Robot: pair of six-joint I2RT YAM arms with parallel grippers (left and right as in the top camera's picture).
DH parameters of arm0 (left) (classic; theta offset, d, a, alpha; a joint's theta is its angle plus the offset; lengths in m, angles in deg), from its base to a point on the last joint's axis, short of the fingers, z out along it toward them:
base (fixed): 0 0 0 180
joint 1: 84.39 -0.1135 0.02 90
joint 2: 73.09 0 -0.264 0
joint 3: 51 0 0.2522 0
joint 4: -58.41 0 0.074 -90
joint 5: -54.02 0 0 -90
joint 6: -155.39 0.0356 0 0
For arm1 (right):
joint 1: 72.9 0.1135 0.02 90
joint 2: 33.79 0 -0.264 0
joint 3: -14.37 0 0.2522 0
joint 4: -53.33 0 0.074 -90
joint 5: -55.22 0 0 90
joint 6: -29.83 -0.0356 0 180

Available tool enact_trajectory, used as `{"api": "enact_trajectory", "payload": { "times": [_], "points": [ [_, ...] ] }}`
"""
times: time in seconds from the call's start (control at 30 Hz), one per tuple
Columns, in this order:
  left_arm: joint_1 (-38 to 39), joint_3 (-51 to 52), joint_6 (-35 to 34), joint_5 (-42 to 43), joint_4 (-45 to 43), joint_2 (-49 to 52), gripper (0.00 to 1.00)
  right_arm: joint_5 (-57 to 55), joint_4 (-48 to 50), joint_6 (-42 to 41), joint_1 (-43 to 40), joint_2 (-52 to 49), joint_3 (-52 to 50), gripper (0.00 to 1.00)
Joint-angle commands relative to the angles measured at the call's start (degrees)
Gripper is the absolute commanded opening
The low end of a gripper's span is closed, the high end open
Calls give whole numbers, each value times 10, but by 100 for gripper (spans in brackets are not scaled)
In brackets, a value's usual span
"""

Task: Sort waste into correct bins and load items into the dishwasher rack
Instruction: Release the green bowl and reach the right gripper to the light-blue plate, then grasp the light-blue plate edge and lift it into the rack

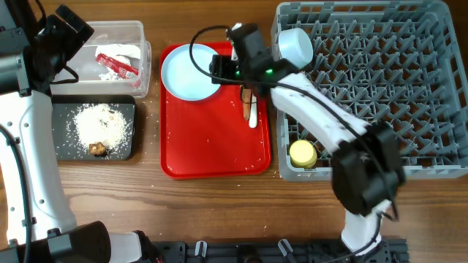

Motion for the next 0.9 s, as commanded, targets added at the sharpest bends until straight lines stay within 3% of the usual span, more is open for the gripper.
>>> {"api": "enact_trajectory", "payload": {
  "times": [0.0, 0.17, 0.47, 0.67, 0.87],
  "points": [
    [2, -4, 9, -7, -1, 0, 100, -25, 13, -58, 3, -56, -8, 66],
    [2, -4, 9, -7, -1, 0, 100, -26, 35, -77, 6, -108, -7, 52],
    [2, -4, 9, -7, -1, 0, 100, -33, 60, -96, 8, -150, -7, 38],
    [2, -4, 9, -7, -1, 0, 100, -31, 41, -108, 8, -153, -7, 6],
    [2, -4, 9, -7, -1, 0, 100, -21, -37, -83, 8, -146, 39, 4]
  ]
}}
